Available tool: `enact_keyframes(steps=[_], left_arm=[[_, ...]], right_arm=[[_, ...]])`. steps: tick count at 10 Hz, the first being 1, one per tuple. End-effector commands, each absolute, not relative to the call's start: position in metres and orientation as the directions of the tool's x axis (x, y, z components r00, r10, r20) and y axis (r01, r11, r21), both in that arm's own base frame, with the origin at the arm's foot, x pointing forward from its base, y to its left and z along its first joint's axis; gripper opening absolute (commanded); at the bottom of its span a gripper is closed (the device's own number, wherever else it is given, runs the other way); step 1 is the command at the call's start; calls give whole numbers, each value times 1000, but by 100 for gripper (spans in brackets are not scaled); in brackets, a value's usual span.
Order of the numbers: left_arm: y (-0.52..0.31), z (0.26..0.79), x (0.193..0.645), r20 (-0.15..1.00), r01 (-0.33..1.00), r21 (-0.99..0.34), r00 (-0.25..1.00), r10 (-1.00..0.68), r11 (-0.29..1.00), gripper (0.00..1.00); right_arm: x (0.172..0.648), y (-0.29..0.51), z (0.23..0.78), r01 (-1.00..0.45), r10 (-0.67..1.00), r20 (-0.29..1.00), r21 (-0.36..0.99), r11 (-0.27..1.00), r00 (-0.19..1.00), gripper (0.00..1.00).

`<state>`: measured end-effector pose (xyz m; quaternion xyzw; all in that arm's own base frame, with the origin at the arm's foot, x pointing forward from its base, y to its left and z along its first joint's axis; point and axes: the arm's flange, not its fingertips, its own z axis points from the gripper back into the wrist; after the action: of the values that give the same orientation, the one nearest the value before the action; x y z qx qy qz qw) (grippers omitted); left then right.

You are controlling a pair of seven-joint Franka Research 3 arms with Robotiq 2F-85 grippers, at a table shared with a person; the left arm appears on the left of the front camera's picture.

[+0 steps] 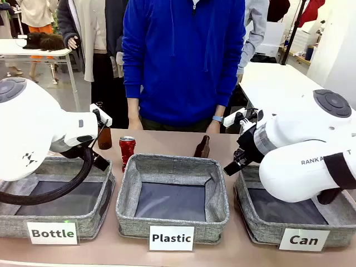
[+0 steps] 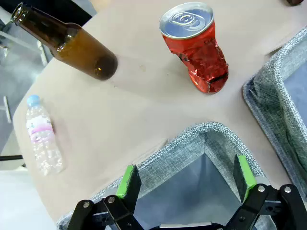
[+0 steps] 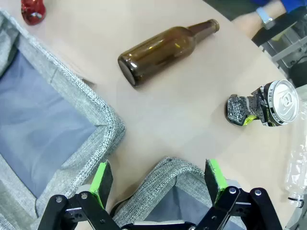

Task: Sort the can waste into the basket.
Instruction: Pick up the can waste from the table and place it in the right Fabric basket.

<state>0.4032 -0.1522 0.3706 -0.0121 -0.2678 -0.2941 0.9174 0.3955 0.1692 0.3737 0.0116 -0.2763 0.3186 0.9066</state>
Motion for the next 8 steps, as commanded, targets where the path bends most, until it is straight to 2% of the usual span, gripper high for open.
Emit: enact_keyframes(steps=[1,8], left_arm=[[-152,370,403,498,545,135,684,-533,827,100],[-152,370,403,498,545,135,684,-533,827,100]], right_arm=[[396,169,374,-584,571,510,-155,797,644,100],[396,169,374,-584,571,510,-155,797,644,100]])
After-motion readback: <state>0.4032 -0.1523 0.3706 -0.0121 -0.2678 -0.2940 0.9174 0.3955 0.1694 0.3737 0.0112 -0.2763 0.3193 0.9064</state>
